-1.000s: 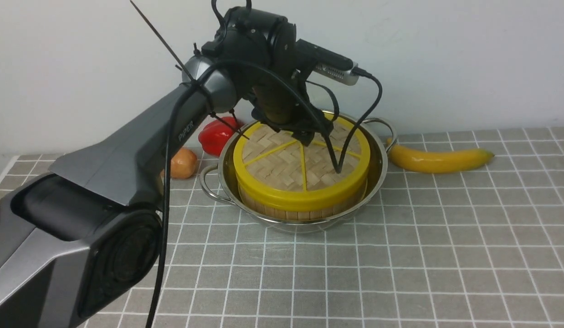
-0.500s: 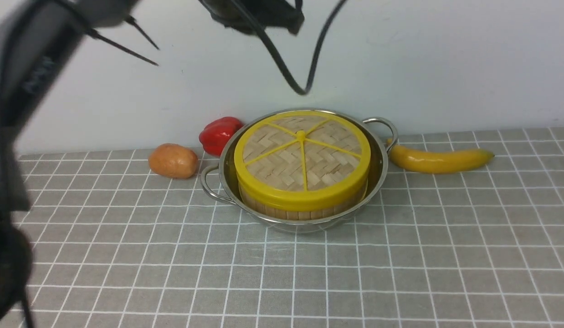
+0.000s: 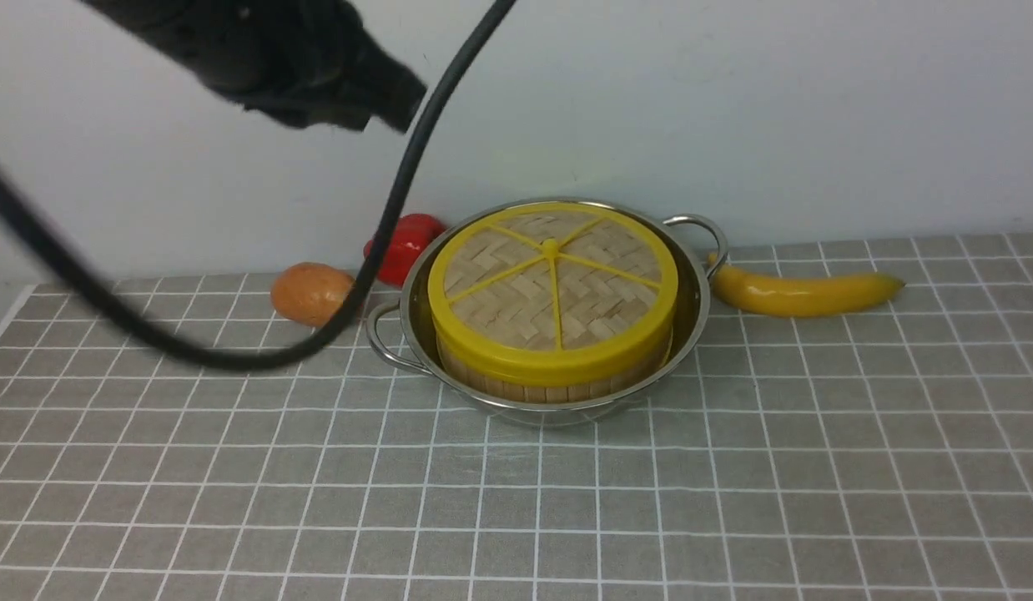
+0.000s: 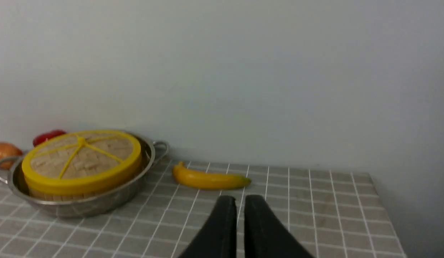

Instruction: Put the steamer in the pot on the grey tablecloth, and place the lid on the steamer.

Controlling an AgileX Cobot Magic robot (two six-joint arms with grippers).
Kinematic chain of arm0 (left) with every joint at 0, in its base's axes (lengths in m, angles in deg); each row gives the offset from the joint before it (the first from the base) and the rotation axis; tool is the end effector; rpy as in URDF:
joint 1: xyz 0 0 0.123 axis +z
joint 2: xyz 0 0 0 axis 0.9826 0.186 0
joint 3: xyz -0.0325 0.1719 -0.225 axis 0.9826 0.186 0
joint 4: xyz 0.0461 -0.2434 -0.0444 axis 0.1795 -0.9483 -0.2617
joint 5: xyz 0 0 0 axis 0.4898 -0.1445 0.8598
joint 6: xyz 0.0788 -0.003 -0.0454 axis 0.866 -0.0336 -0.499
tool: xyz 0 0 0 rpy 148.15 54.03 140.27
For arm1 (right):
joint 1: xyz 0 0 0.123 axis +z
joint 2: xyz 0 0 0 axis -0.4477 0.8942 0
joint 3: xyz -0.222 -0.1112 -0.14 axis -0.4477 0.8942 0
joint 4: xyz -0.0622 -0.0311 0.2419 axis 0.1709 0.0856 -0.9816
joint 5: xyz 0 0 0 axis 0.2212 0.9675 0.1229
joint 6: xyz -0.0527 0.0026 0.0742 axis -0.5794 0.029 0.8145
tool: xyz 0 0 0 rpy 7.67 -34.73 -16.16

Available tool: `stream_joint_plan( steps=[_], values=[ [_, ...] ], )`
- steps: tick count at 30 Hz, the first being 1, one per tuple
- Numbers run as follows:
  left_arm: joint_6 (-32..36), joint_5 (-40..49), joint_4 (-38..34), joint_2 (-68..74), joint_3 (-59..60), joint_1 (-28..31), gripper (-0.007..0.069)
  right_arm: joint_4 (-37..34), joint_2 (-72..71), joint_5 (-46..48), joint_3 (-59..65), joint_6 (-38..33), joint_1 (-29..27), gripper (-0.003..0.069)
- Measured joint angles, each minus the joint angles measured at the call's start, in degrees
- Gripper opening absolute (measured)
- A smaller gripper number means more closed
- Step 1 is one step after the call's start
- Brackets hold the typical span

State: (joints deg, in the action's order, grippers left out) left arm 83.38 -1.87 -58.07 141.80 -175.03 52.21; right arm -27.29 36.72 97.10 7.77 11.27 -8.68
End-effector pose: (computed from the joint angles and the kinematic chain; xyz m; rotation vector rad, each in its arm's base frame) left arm 0.2583 -0.1238 0.4356 0.7271 2.3557 -0.0388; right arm -0.0668 -0.0415 0.3593 -0.0022 1.8078 0.1370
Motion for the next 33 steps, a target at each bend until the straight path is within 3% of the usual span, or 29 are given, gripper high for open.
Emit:
stream_joint_plan(
  steps=[6,14,24,33],
  values=[
    [0.00,-0.69,-0.05,-13.56,17.57,0.00,-0.0022,-1.75,0.00,0.00,6.96,0.00,0.00,0.0050],
    [0.00,-12.93,-1.63,-31.70,39.59,0.00,-0.0022,-2.33,0.00,0.02,9.25,0.37,0.00,0.0057],
    [-0.05,-13.66,-9.63,-42.73,43.39,0.00,-0.0008,-7.59,0.00,0.02,9.25,0.56,0.00,0.0083],
    [0.79,-13.59,-8.89,-42.87,43.45,0.00,0.0012,-13.08,0.00,0.02,9.25,0.60,0.00,0.0107]
  ],
)
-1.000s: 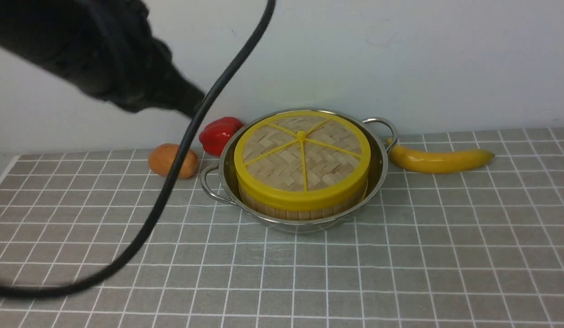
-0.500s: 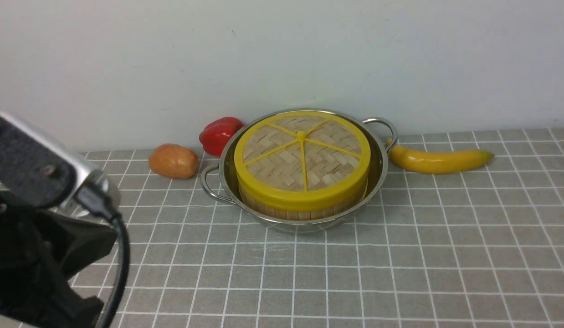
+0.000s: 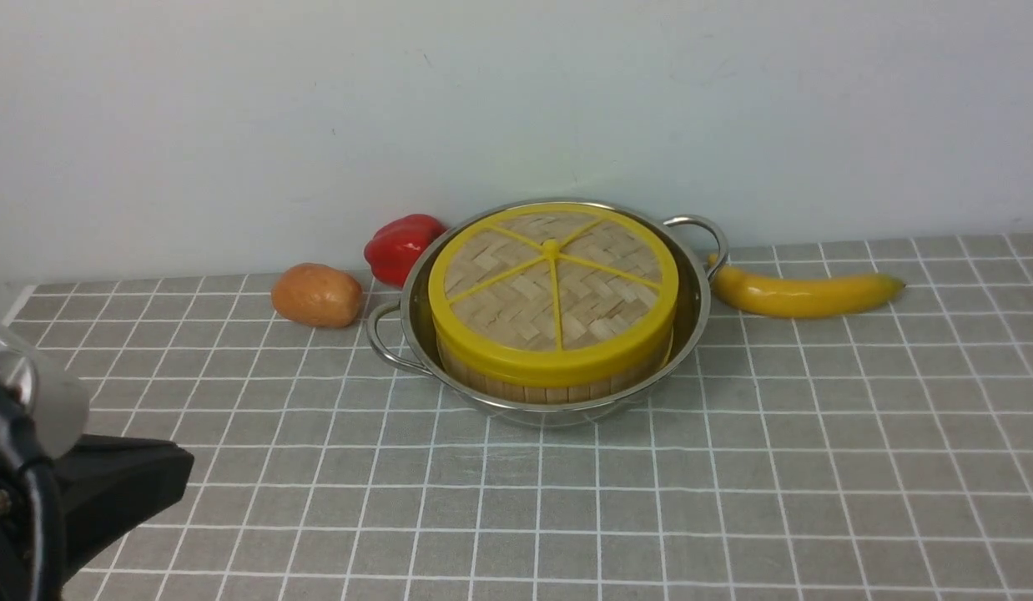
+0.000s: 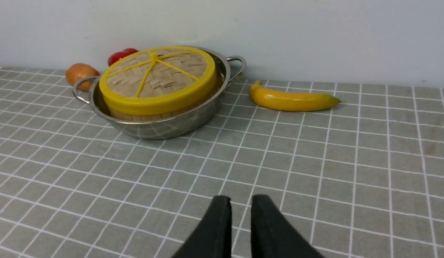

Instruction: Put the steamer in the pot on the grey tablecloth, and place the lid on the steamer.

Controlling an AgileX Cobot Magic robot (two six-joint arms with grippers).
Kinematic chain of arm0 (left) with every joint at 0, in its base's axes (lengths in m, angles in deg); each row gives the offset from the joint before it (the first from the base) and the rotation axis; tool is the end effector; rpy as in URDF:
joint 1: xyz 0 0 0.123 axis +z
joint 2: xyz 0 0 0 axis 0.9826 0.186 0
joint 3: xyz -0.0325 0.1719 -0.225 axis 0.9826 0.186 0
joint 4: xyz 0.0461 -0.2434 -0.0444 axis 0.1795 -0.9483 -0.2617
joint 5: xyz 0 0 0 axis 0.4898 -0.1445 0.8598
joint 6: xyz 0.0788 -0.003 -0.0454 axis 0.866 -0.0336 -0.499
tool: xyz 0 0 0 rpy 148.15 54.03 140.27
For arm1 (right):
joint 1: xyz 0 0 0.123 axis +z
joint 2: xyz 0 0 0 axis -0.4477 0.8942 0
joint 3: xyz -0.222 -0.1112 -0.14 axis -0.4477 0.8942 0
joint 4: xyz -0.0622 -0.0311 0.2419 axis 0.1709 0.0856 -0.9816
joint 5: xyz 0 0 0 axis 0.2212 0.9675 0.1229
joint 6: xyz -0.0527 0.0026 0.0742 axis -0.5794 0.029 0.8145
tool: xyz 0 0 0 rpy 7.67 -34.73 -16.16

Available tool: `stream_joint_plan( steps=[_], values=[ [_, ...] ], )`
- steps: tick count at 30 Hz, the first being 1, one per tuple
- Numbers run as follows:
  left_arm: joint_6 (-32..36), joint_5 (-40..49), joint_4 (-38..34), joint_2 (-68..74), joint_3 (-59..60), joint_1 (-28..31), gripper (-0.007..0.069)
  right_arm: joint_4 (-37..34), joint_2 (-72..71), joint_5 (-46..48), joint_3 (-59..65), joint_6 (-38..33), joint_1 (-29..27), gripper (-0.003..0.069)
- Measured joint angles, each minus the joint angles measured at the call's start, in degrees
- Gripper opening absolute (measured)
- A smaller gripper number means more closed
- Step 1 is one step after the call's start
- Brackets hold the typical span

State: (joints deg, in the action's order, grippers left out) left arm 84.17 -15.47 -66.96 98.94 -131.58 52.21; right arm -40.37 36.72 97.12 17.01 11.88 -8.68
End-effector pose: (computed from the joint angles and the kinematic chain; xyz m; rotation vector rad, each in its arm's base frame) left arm 0.0943 -0.0540 0.3705 0.6657 2.1536 -0.2657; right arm -0.0433 -0.0135 0.3221 -0.0837 1.9965 0.3589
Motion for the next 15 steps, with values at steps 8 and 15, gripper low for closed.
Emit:
stream_joint_plan(
  steps=[8,15],
  values=[
    [1.84,-12.11,7.84,-7.90,10.86,12.61,0.0022,-4.63,0.00,0.00,0.00,0.00,0.00,0.0128],
    [1.30,-31.98,6.11,-22.74,31.81,24.82,0.0033,-6.86,0.00,0.00,0.00,0.00,0.00,0.0146]
  ],
)
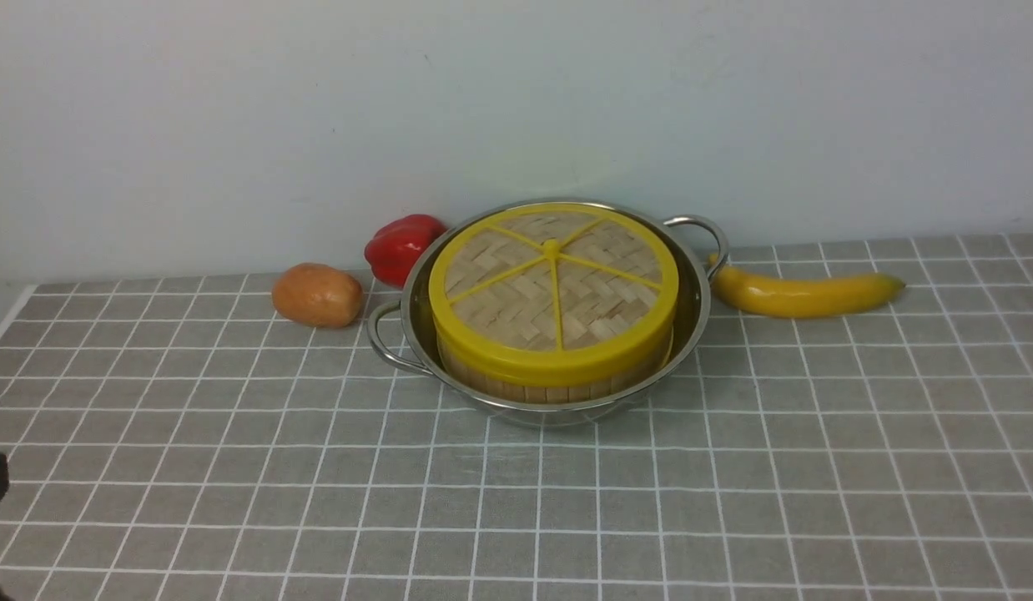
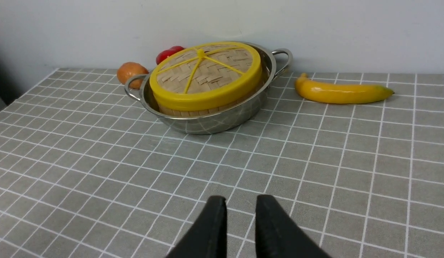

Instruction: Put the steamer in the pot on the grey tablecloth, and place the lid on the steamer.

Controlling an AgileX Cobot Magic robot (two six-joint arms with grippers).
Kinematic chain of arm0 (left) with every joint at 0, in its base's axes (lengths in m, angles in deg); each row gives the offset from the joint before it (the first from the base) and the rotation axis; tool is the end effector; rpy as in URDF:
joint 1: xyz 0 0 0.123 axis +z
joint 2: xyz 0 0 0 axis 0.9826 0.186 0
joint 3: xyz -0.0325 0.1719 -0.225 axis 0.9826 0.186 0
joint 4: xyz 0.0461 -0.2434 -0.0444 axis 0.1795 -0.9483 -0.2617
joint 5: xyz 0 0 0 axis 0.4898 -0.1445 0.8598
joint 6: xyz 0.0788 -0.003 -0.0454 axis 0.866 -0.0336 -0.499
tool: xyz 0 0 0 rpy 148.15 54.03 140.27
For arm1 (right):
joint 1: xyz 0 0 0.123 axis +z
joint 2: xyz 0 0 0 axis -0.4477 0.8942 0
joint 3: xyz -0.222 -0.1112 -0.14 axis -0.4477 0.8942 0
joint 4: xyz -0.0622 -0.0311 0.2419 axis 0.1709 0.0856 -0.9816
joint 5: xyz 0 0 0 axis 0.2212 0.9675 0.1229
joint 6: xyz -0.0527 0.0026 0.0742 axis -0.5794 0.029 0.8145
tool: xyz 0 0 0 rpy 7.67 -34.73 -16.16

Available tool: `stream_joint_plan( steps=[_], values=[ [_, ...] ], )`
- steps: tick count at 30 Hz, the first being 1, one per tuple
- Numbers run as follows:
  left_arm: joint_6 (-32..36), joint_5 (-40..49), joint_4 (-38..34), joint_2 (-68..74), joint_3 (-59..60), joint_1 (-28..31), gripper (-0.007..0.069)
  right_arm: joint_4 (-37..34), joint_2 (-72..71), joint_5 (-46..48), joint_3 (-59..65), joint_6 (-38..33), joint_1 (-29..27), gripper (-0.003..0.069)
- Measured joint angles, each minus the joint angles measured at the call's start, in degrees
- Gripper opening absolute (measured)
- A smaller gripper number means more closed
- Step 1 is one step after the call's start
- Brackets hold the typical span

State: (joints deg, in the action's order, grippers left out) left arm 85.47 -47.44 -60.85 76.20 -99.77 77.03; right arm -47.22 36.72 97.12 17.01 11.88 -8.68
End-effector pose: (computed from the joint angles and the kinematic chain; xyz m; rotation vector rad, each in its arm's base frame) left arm 0.0722 -0.0014 0.2730 0.2049 1.8335 0.1227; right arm -0.0469 -0.0039 0.3225 -0.1189 2.0054 0.4952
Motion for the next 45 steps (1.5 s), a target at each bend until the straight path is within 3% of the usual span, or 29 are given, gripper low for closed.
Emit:
stream_joint_plan(
  steps=[6,11,36,39,45],
  values=[
    [-0.13,-3.77,-0.52,-12.55,14.33,3.74,0.0040,0.00,0.00,0.00,0.00,0.00,0.00,0.0170],
    [-0.13,-4.59,-0.47,-15.16,18.65,3.75,0.0043,0.00,0.00,0.00,0.00,0.00,0.00,0.0185],
    [0.03,-4.95,-0.43,-15.16,20.10,3.75,0.0076,0.42,0.00,0.00,0.00,-0.17,-0.10,0.0240],
    [0.03,-4.95,-0.41,-15.16,20.10,3.75,0.0085,2.05,0.00,-4.33,0.27,-0.90,-1.19,0.0240],
    [0.03,-4.95,-0.36,-15.16,20.10,3.75,0.0096,11.01,0.00,-32.82,8.80,-4.38,-10.24,0.0240]
  ],
)
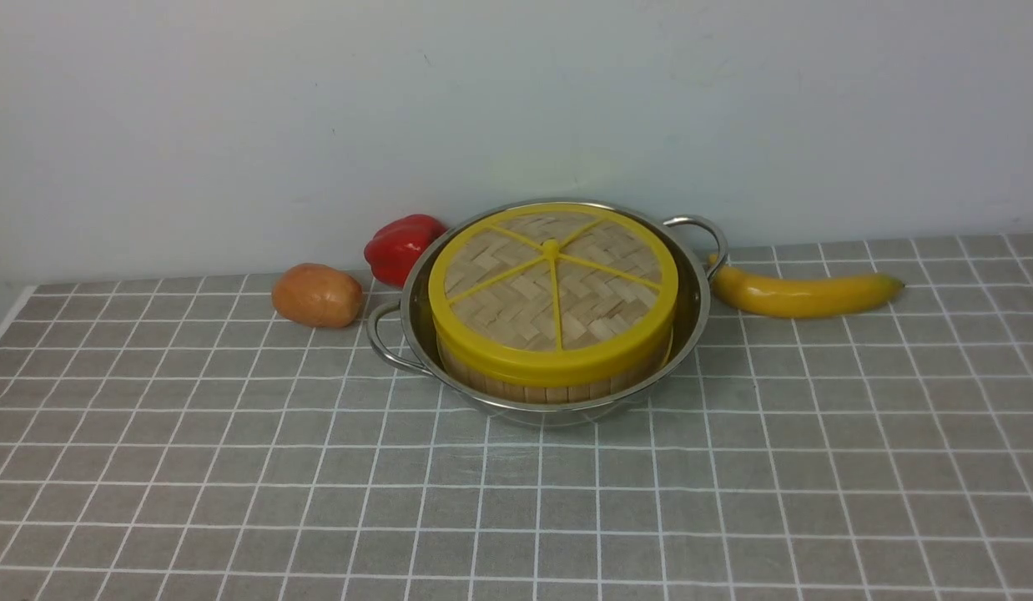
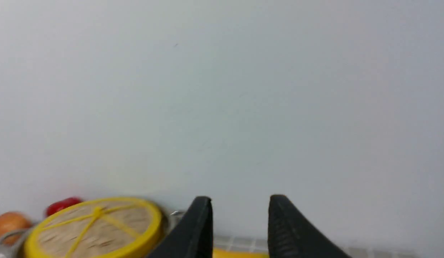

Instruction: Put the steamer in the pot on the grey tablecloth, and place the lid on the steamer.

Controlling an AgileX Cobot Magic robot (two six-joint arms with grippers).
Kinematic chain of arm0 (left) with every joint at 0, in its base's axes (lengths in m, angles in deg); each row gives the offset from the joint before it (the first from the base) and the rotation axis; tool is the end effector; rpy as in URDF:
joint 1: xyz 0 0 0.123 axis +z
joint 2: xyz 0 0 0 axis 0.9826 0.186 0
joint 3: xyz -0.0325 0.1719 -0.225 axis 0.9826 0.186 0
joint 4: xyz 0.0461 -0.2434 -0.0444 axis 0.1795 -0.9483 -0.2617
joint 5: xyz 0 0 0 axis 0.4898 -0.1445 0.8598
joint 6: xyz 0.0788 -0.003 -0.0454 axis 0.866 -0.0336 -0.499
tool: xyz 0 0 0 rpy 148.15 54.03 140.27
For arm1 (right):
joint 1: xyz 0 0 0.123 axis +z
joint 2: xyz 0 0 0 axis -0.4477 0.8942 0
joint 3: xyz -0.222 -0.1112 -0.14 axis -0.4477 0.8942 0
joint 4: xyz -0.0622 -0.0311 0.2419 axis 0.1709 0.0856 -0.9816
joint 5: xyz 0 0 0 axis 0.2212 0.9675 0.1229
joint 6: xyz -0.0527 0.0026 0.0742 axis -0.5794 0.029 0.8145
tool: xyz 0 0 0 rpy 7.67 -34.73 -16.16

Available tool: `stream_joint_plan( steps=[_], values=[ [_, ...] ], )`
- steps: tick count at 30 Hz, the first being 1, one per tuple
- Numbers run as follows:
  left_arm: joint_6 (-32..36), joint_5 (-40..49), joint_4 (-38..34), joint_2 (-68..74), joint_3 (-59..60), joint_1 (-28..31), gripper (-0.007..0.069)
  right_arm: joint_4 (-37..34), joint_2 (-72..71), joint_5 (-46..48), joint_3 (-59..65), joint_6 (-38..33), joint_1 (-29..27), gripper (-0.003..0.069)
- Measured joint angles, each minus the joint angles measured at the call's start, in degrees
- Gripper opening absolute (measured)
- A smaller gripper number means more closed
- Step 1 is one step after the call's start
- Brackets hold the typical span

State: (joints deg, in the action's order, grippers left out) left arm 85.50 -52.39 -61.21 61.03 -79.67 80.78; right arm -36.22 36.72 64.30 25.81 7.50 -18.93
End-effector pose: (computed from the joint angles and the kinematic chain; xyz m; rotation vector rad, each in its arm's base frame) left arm 0.0549 0.0024 0.1797 0.1445 1.8403 0.1609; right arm -0.0086 -0.0049 0.3334 0.0074 1.5622 0.1543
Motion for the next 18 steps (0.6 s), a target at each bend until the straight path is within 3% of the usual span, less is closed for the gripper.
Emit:
stream_joint_plan(
  steps=[7,18],
  values=[
    [0.00,0.00,0.05,0.00,0.00,0.00,0.0107,2.15,0.22,-14.21,18.26,-0.11,-7.33,0.0240],
    [0.00,0.00,0.10,0.00,0.00,0.00,0.0128,1.67,0.29,-24.32,33.17,-0.11,-10.09,0.0240]
  ],
)
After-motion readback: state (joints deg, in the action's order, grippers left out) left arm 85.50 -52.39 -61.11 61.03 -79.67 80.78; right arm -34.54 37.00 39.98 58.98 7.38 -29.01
